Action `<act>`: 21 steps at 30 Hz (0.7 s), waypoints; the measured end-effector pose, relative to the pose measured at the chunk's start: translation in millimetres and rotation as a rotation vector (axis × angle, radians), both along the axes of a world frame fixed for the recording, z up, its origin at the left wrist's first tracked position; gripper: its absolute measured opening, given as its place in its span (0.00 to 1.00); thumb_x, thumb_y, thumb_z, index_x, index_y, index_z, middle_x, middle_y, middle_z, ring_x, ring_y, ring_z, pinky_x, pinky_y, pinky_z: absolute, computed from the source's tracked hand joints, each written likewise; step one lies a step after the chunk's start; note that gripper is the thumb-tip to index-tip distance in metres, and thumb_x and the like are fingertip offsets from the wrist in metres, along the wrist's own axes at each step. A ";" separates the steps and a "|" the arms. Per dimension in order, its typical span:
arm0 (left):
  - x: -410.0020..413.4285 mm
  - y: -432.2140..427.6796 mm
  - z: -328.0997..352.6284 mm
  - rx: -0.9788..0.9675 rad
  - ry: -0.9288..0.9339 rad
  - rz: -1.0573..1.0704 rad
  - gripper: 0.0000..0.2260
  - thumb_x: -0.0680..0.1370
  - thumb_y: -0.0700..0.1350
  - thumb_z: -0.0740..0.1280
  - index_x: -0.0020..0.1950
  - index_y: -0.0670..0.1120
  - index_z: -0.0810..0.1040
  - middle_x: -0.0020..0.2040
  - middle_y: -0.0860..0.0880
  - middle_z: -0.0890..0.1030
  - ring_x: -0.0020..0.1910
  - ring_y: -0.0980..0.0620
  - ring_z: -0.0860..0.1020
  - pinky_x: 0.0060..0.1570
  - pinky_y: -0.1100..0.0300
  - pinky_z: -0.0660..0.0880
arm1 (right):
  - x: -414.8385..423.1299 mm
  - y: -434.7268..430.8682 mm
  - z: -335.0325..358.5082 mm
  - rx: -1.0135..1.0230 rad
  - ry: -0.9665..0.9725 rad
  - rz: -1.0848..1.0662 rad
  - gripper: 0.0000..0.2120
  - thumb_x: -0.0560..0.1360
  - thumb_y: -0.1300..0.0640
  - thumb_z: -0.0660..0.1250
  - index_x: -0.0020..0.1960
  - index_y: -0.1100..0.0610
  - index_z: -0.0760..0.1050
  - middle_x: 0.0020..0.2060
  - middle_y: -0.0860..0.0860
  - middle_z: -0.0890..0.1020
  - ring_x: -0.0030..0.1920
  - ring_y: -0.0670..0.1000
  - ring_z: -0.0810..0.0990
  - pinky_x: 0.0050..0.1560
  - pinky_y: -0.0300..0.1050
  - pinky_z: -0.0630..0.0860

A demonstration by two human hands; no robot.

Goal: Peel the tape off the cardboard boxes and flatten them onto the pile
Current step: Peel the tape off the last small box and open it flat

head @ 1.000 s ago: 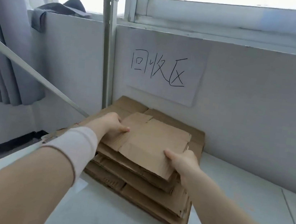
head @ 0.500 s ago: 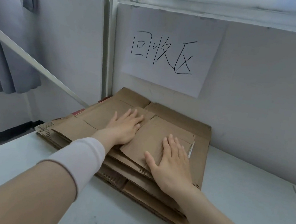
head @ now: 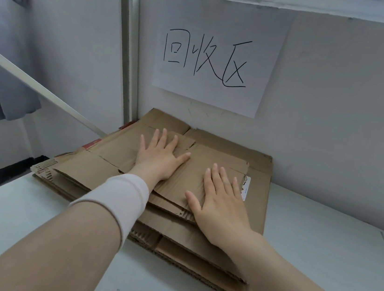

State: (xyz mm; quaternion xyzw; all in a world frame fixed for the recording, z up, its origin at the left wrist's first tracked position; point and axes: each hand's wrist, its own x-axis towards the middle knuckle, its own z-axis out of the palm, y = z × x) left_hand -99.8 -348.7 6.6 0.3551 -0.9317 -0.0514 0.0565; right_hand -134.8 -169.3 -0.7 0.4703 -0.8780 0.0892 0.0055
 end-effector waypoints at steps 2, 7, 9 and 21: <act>-1.9 -1.9 -1.8 0.012 -0.012 0.006 0.32 0.77 0.66 0.43 0.77 0.53 0.46 0.78 0.48 0.41 0.77 0.48 0.40 0.73 0.42 0.38 | 2.5 3.2 -1.2 0.009 -0.016 0.016 0.35 0.78 0.38 0.42 0.75 0.57 0.37 0.75 0.51 0.37 0.74 0.47 0.34 0.73 0.45 0.34; -12.3 -12.7 -4.1 0.026 -0.003 0.034 0.31 0.77 0.66 0.44 0.77 0.53 0.47 0.78 0.48 0.42 0.77 0.47 0.43 0.74 0.42 0.41 | -9.3 -5.2 1.2 0.029 -0.041 0.032 0.41 0.75 0.33 0.45 0.75 0.58 0.37 0.75 0.51 0.38 0.74 0.47 0.35 0.73 0.44 0.34; -17.1 -18.1 -3.9 0.024 0.005 0.043 0.31 0.77 0.66 0.44 0.77 0.53 0.48 0.78 0.48 0.42 0.77 0.47 0.42 0.74 0.43 0.41 | -13.6 -11.4 0.9 0.010 -0.037 0.028 0.41 0.74 0.33 0.47 0.75 0.58 0.39 0.76 0.51 0.39 0.75 0.47 0.36 0.73 0.44 0.34; -10.9 -11.2 -4.5 -0.048 -0.025 -0.095 0.29 0.81 0.59 0.43 0.77 0.44 0.47 0.78 0.46 0.45 0.77 0.51 0.44 0.75 0.53 0.40 | -13.5 -11.8 1.0 0.079 -0.049 0.018 0.42 0.74 0.32 0.45 0.75 0.58 0.38 0.75 0.52 0.38 0.75 0.48 0.36 0.74 0.45 0.35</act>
